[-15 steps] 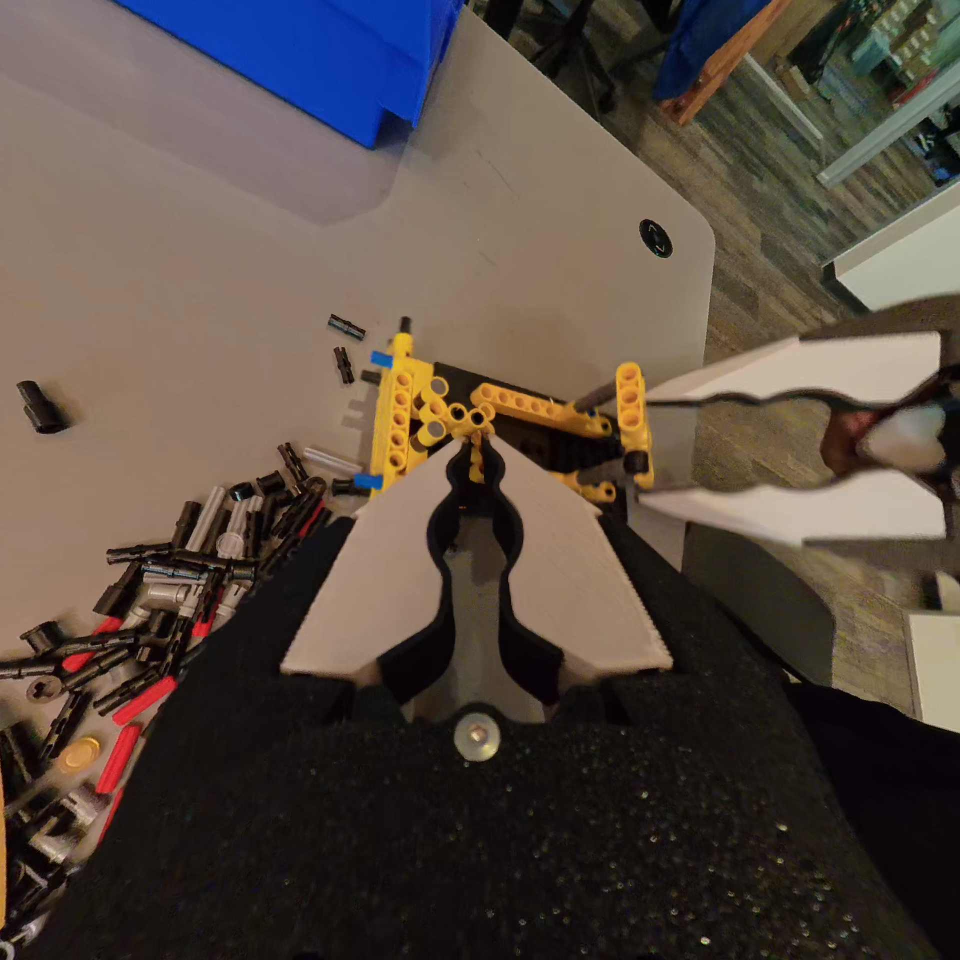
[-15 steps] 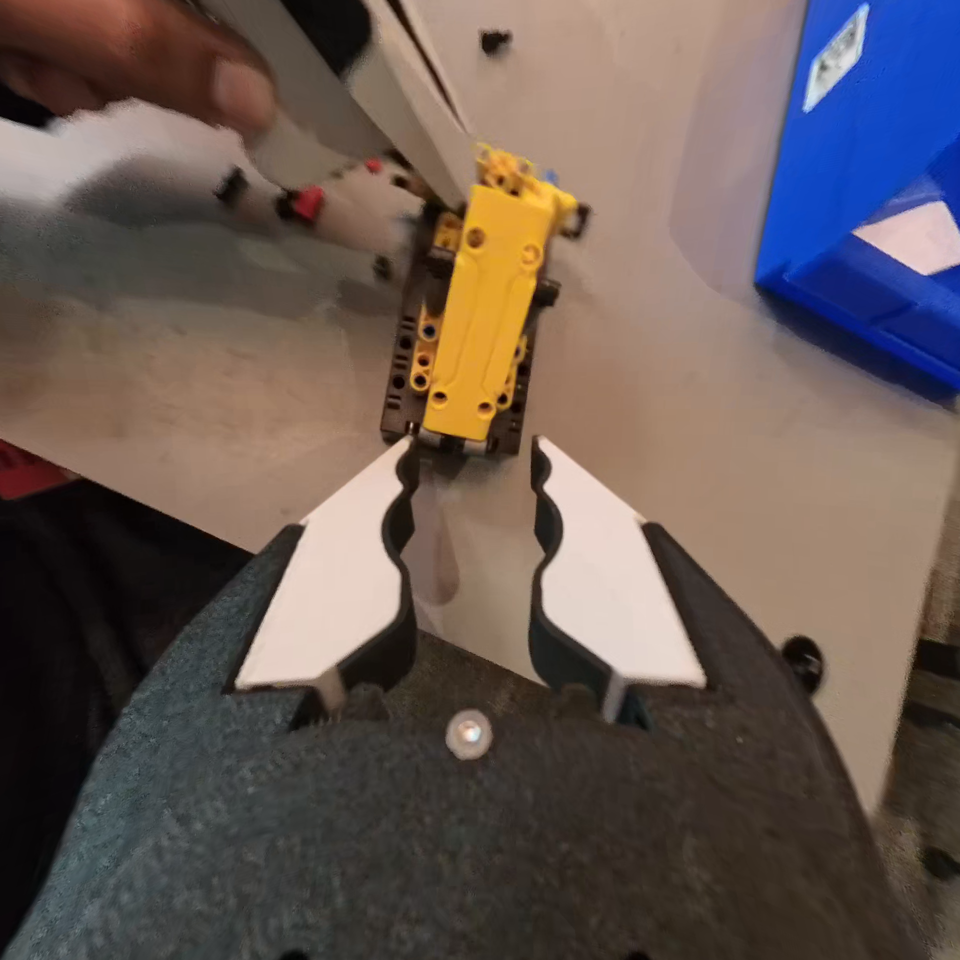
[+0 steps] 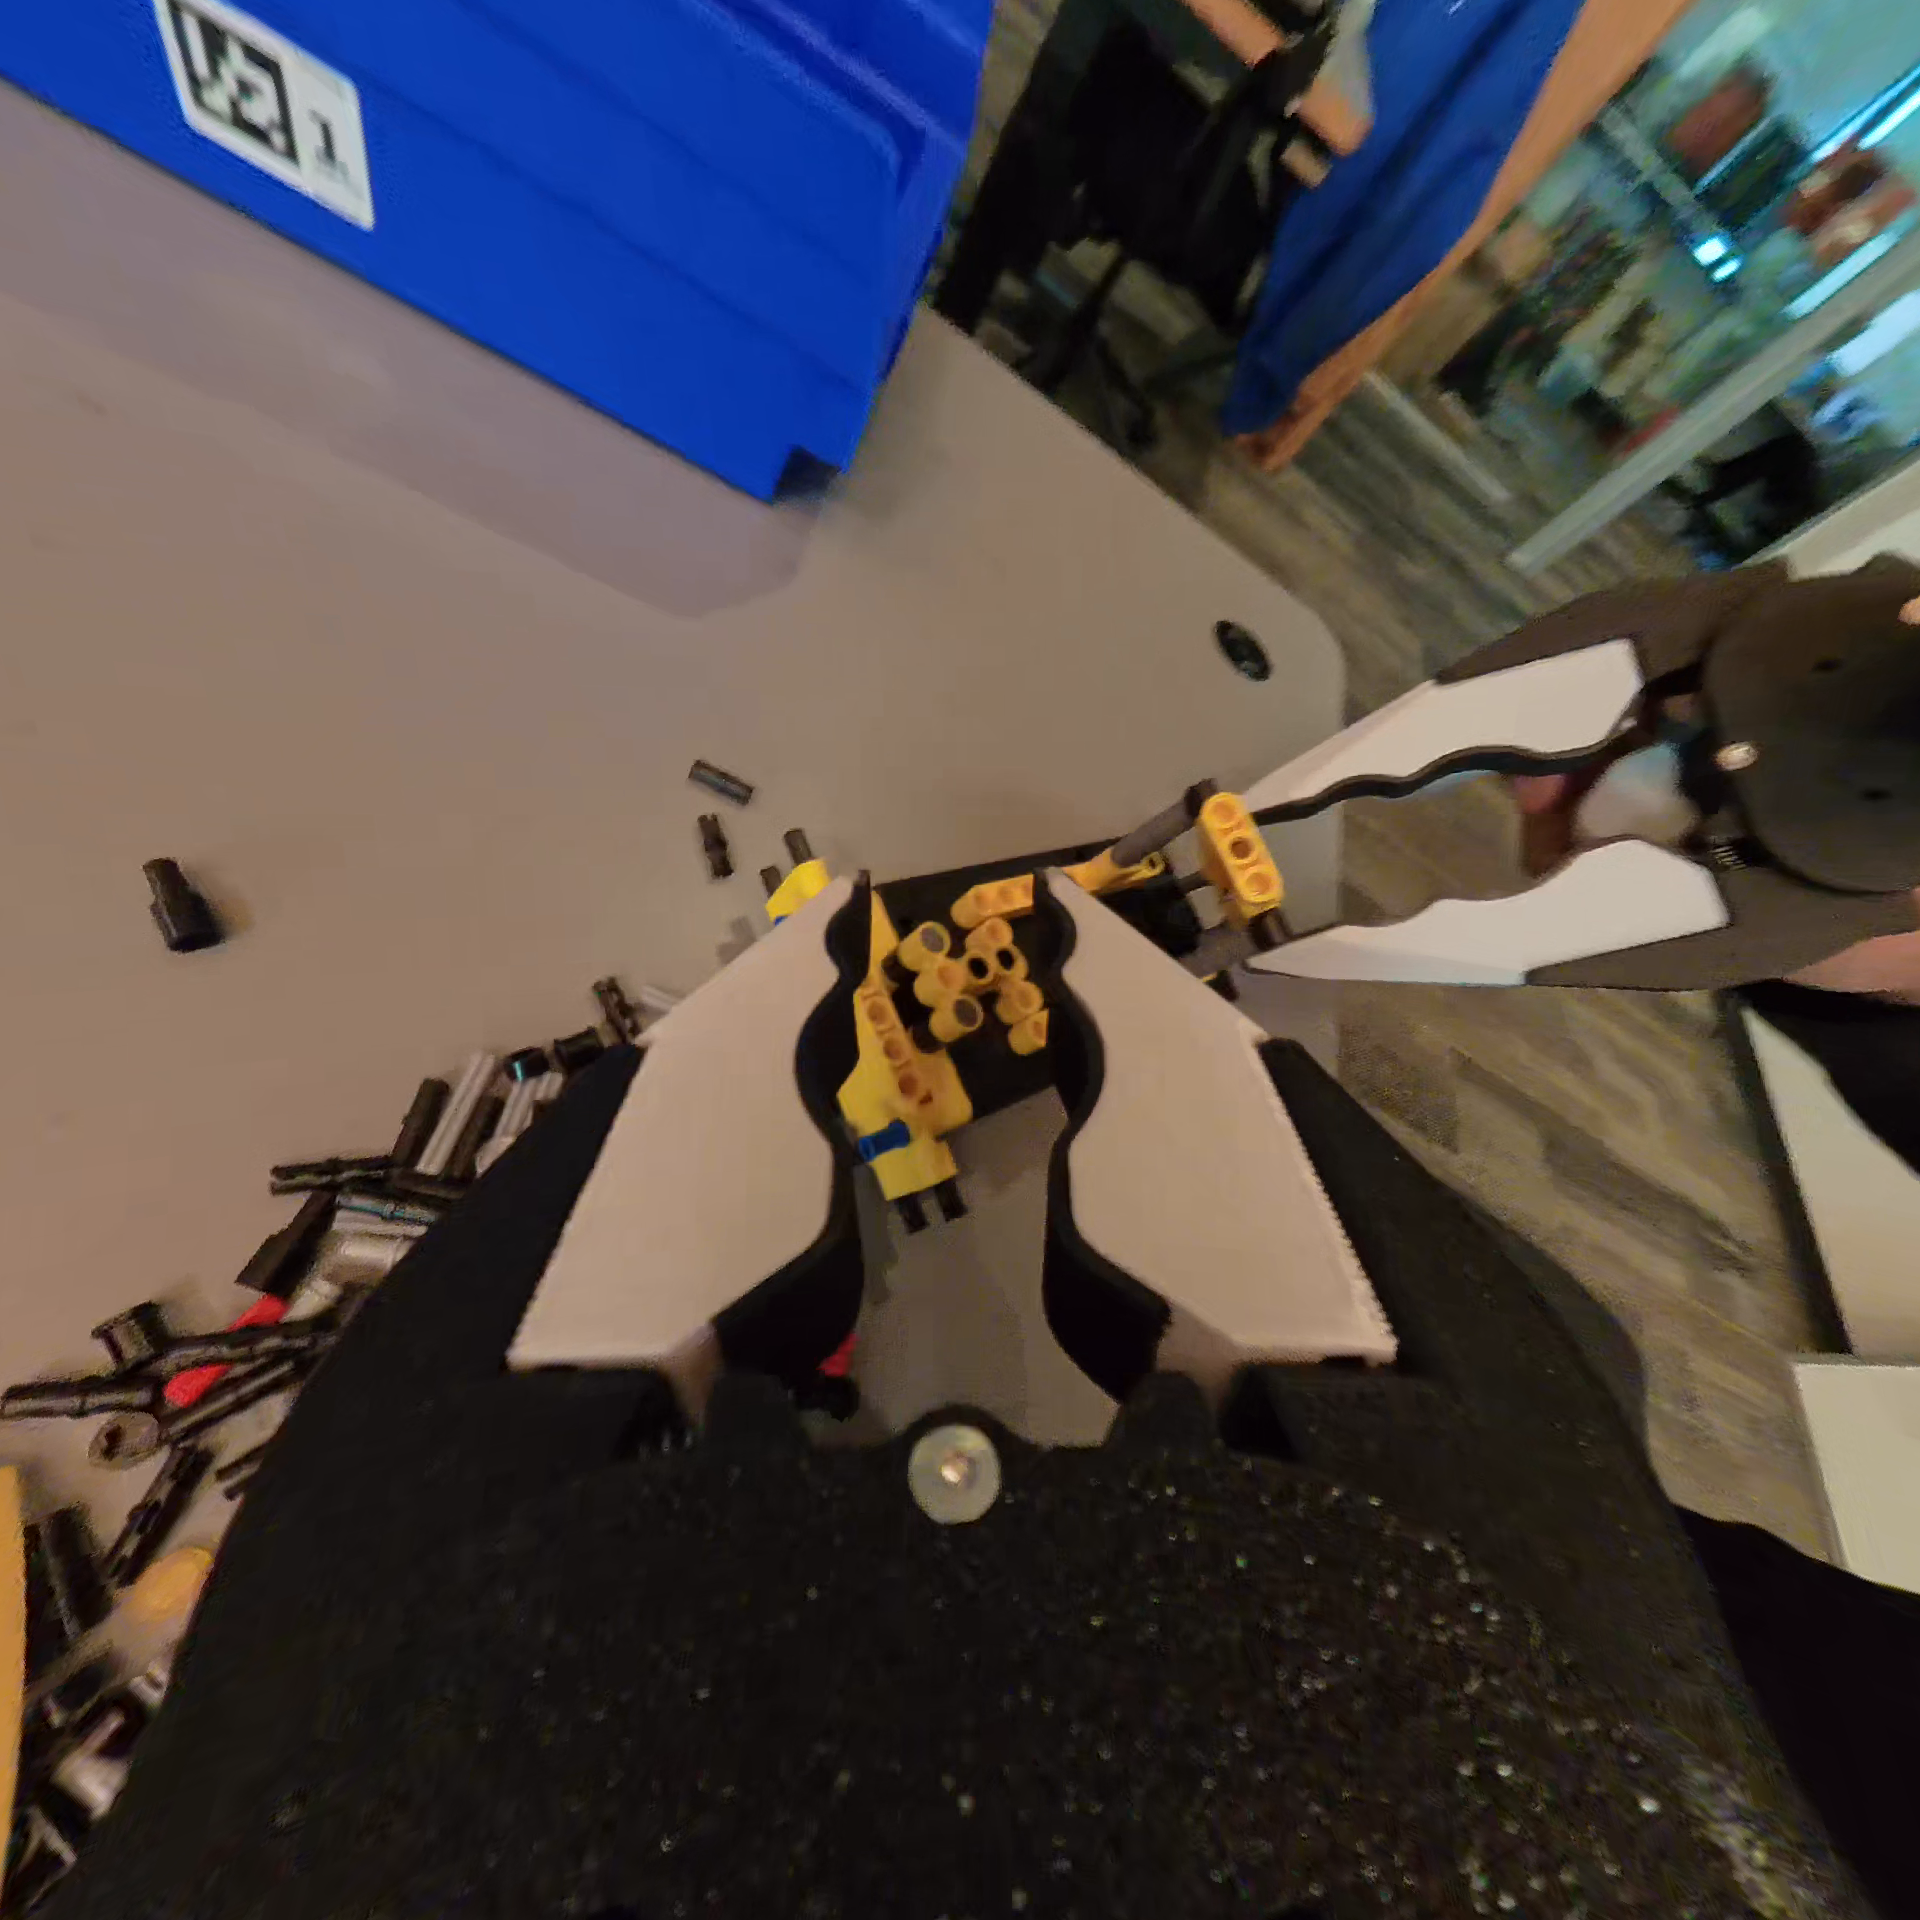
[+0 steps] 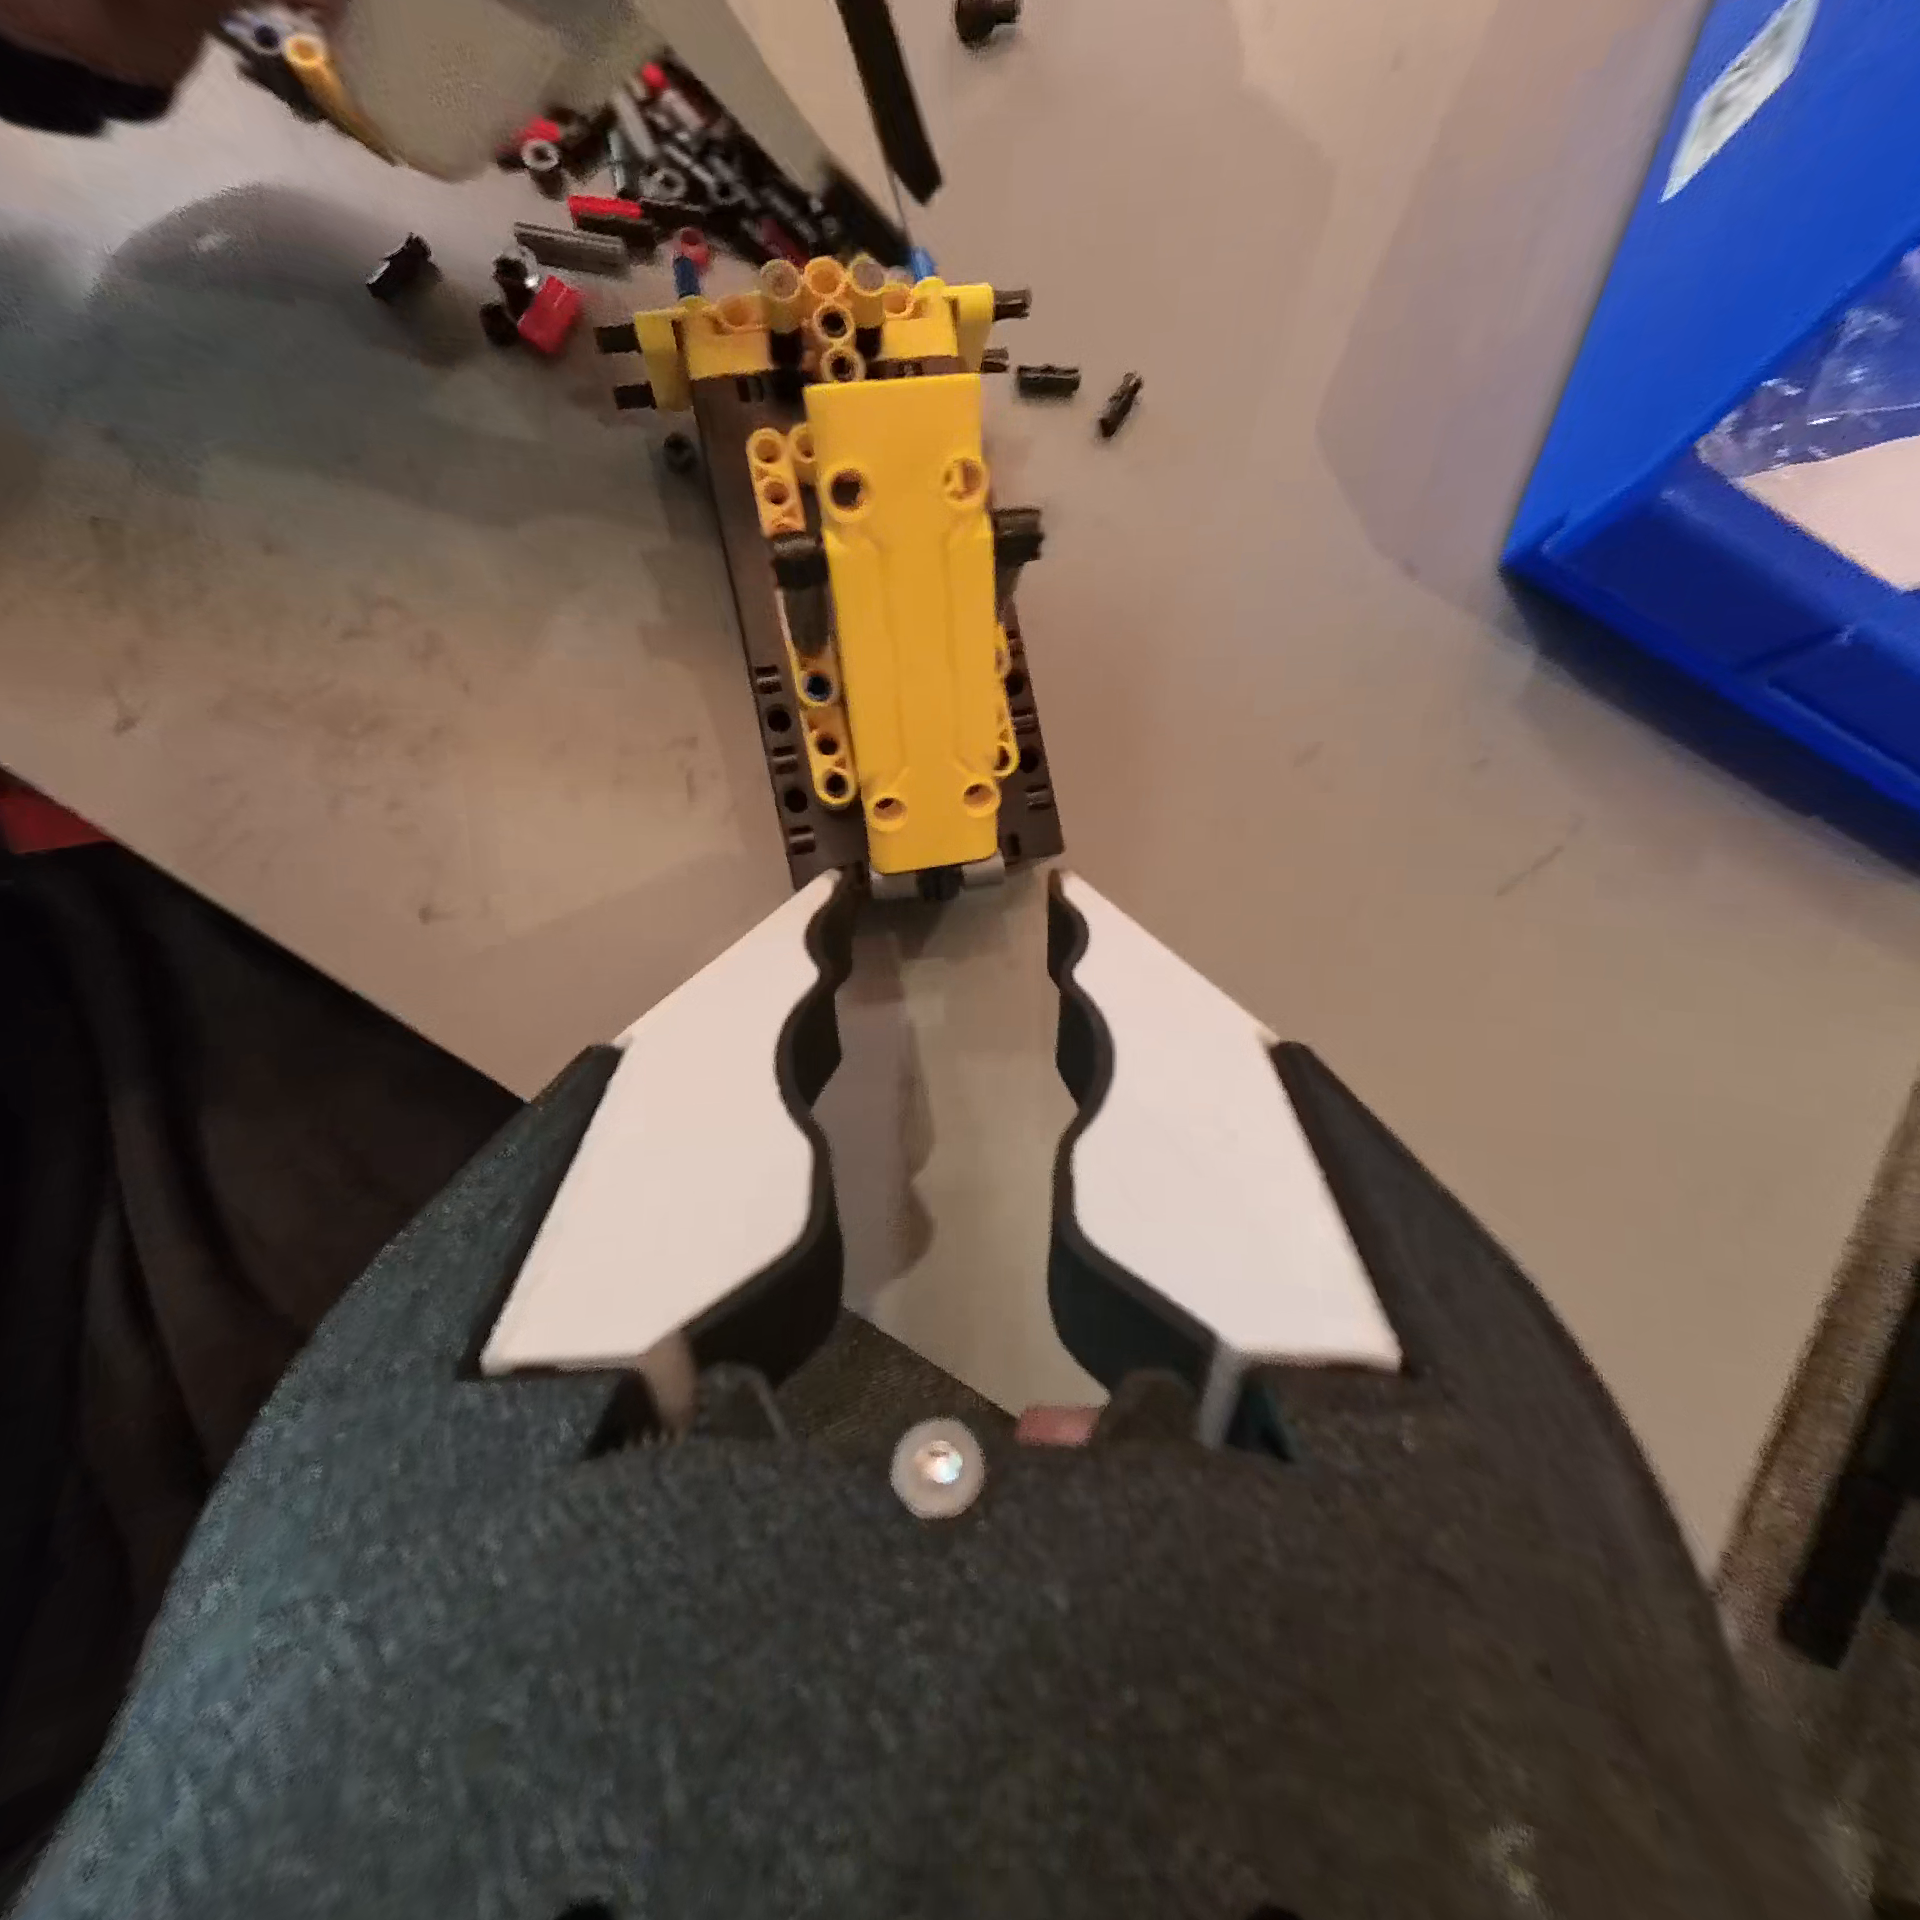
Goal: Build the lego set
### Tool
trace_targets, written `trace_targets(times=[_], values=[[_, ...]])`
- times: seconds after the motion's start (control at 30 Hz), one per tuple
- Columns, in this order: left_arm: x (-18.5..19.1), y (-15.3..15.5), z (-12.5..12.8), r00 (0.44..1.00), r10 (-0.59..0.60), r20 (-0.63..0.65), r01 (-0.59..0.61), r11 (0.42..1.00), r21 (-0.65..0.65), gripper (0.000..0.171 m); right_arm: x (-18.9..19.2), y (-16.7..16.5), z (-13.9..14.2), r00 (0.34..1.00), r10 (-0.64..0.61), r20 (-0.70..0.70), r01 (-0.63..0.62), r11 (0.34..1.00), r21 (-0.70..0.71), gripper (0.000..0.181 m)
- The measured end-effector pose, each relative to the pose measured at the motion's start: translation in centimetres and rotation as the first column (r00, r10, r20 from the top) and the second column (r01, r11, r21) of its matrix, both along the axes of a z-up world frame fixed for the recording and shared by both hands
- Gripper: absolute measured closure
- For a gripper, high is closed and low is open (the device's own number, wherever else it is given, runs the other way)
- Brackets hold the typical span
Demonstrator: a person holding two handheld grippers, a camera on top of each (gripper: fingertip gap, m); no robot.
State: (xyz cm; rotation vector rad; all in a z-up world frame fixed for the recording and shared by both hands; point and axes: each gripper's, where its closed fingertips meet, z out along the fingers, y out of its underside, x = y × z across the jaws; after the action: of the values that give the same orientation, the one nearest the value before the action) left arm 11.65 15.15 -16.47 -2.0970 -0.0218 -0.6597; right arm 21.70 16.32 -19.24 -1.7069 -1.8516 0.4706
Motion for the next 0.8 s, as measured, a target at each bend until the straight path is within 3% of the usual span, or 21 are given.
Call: trace_targets(times=[0.17, 0.37, 0.8], values=[[1.1, 0.3, -1.6, 1.0, -0.017, 0.005, 0.017, 0.999, -0.049, 0.142, -0.2, -0.7, -0.8, 0.999, 0.048, 0.026, -0.045, 0.993, -0.105, 0.155], [0.4, 0.3, -2.1, 1.0, 0.012, -0.025, -0.014, 0.997, -0.071, 0.159, -0.3, -0.6, -0.8, 0.997, 0.063, 0.041, -0.059, 0.994, -0.097, 0.155], [0.5, 0.1, -2.2, 1.0, 0.006, -0.009, -0.007, 0.996, -0.088, 0.162, -0.6, -0.7, -0.8, 0.989, 0.146, 0.006, -0.143, 0.98, -0.139, 0.156]])
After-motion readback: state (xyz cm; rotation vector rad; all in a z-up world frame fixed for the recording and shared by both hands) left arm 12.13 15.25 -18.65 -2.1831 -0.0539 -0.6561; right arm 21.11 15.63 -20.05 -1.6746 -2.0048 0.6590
